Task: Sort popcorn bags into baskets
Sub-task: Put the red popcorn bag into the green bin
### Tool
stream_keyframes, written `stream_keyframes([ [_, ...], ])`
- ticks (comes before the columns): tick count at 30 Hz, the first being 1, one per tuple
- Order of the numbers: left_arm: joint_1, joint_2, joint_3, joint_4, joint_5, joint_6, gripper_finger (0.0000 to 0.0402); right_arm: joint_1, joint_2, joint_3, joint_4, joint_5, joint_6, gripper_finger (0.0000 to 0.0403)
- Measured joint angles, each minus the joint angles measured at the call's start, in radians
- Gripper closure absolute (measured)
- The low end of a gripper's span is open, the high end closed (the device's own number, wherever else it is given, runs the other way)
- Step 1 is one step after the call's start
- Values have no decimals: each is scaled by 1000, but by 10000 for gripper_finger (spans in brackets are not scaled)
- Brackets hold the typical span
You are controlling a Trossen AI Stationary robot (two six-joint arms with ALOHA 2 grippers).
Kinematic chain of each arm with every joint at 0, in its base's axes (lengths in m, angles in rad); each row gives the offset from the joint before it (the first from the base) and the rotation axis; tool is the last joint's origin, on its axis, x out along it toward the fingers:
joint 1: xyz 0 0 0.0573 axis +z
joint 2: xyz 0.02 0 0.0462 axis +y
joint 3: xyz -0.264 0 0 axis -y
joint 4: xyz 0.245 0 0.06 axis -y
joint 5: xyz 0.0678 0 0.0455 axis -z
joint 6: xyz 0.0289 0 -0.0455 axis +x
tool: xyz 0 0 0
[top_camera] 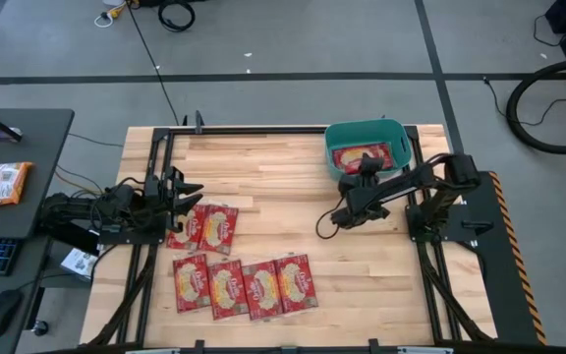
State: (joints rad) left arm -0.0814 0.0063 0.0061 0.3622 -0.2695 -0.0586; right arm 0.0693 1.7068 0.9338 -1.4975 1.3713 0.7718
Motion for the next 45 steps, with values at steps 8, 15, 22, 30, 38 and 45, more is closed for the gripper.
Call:
stream_keyframes([
  [8,0,0,0,0,-3,0,276,62,-83,144,46,50,-101,273],
  [15,0,0,0,0,-24,-1,276,125,-117,263,294,-162,-471,278],
  [22,0,0,0,0,-26,-7,276,140,-157,278,757,-474,-888,295],
  [30,0,0,0,0,-26,-8,276,98,-156,261,1090,-936,-1010,297],
  [38,0,0,0,0,-26,-8,276,91,-155,189,1292,-1109,-1011,296],
  [45,0,0,0,4,-26,-7,276,143,-54,157,1402,-1038,-1065,296],
])
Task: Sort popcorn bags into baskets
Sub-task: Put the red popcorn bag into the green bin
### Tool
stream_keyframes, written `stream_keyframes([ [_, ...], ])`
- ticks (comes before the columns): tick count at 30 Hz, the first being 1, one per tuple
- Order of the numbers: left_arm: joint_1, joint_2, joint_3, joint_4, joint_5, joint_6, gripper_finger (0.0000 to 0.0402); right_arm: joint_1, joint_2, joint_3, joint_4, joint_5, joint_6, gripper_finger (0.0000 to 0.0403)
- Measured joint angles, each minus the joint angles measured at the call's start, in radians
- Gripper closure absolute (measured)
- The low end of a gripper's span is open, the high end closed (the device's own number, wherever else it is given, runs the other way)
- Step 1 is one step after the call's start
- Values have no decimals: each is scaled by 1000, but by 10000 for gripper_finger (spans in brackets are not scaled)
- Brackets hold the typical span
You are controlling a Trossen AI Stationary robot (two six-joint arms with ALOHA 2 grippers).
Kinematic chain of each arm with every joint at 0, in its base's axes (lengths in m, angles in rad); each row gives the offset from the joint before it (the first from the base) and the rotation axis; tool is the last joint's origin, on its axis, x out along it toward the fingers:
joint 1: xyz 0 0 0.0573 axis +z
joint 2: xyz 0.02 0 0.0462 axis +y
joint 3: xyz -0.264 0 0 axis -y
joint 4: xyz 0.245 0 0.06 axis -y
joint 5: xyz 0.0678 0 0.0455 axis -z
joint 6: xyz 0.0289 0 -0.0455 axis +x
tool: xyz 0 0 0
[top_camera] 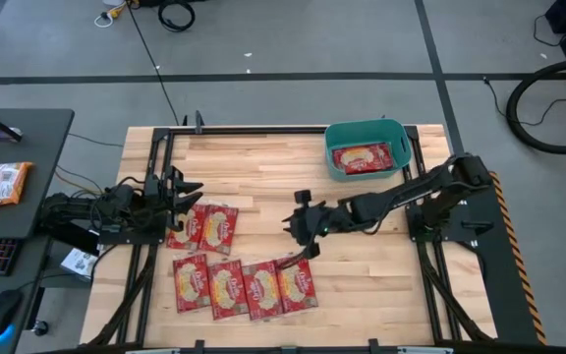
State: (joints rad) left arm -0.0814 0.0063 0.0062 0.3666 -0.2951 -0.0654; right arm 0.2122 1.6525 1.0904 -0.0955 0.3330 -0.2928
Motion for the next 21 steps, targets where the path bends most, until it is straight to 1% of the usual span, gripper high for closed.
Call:
stream_keyframes([
  [5,0,0,0,2,-1,0,276,8,91,2,135,21,-95,296],
  [9,0,0,0,11,-1,2,276,-4,148,7,212,-19,-127,296],
  [14,0,0,0,12,-1,9,276,-20,238,93,170,-80,-130,296],
  [18,0,0,0,1,0,1,276,-17,292,176,72,-137,-169,296],
  [21,0,0,0,1,0,1,276,-1,307,218,7,-166,-194,296],
])
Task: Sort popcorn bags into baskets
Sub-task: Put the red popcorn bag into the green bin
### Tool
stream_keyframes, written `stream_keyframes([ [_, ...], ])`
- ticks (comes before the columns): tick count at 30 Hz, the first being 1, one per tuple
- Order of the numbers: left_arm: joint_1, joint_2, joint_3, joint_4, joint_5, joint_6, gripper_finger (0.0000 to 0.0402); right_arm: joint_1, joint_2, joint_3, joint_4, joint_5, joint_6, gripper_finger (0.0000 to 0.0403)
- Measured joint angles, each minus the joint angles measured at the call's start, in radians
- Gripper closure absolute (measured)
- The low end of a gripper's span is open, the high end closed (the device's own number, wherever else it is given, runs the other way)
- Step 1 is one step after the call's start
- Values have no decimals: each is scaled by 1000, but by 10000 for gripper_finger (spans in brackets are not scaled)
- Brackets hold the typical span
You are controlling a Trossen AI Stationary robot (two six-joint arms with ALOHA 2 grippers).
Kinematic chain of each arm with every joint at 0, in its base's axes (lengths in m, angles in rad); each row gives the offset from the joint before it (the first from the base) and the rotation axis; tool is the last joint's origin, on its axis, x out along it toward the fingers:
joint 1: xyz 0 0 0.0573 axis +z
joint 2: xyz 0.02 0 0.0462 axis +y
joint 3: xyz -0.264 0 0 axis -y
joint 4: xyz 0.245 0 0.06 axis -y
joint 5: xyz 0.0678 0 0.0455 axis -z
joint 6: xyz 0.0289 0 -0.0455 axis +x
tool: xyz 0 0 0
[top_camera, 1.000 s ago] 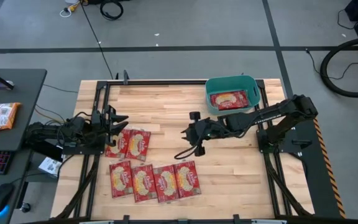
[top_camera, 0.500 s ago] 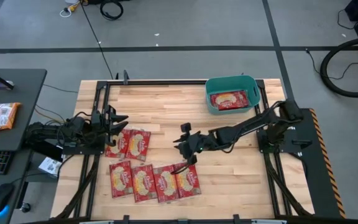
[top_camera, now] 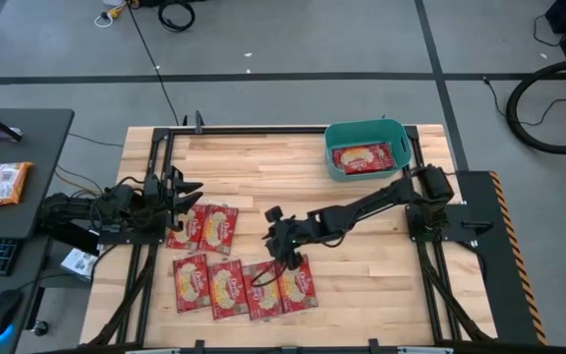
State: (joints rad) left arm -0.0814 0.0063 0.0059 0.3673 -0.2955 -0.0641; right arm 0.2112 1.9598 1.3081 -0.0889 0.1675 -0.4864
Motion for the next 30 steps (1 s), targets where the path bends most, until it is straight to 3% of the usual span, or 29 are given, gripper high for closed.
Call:
stream_keyframes([
  [4,0,0,0,0,0,1,276,35,0,9,-93,-65,-39,296],
  [8,0,0,0,-3,0,4,276,93,-15,9,-205,-65,-52,296],
  [16,0,0,0,1,0,-1,276,188,-37,9,-386,-46,242,296],
  [22,0,0,0,0,0,-3,276,238,-33,6,-510,-2,217,296],
  [30,0,0,0,2,0,-3,276,273,-31,-36,-329,6,234,296],
])
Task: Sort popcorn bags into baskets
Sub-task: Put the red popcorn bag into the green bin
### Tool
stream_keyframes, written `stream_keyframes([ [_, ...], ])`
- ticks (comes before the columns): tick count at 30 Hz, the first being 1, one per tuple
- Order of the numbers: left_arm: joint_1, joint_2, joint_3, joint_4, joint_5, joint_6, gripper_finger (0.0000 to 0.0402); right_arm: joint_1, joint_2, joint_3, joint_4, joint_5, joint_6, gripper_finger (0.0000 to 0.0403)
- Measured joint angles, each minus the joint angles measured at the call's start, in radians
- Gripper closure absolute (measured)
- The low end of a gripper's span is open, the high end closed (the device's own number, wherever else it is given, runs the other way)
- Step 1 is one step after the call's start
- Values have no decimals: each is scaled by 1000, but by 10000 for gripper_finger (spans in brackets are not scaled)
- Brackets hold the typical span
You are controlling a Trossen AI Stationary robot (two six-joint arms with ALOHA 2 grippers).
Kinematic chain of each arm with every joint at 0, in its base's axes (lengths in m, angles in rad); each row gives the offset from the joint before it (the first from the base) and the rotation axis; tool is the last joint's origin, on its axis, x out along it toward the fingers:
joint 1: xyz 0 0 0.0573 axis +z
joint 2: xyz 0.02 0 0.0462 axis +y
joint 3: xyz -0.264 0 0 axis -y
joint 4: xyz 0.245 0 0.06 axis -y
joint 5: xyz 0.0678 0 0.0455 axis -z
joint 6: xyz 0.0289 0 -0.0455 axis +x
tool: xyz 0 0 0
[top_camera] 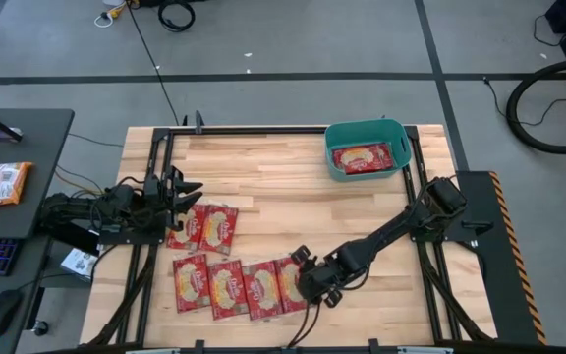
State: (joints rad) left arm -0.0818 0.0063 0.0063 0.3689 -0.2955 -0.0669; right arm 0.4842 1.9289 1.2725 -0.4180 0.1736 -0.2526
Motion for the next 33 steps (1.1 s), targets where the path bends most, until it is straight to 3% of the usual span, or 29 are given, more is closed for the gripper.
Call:
stream_keyframes([
  [6,0,0,0,0,0,1,276,-42,0,-26,41,-133,47,296],
  [13,0,0,0,0,0,1,276,-82,0,-97,75,-134,-35,296],
  [28,0,0,0,0,0,1,276,-324,-3,-105,29,148,328,315],
  [33,0,0,0,0,0,2,276,-337,-21,-24,-62,227,307,323],
])
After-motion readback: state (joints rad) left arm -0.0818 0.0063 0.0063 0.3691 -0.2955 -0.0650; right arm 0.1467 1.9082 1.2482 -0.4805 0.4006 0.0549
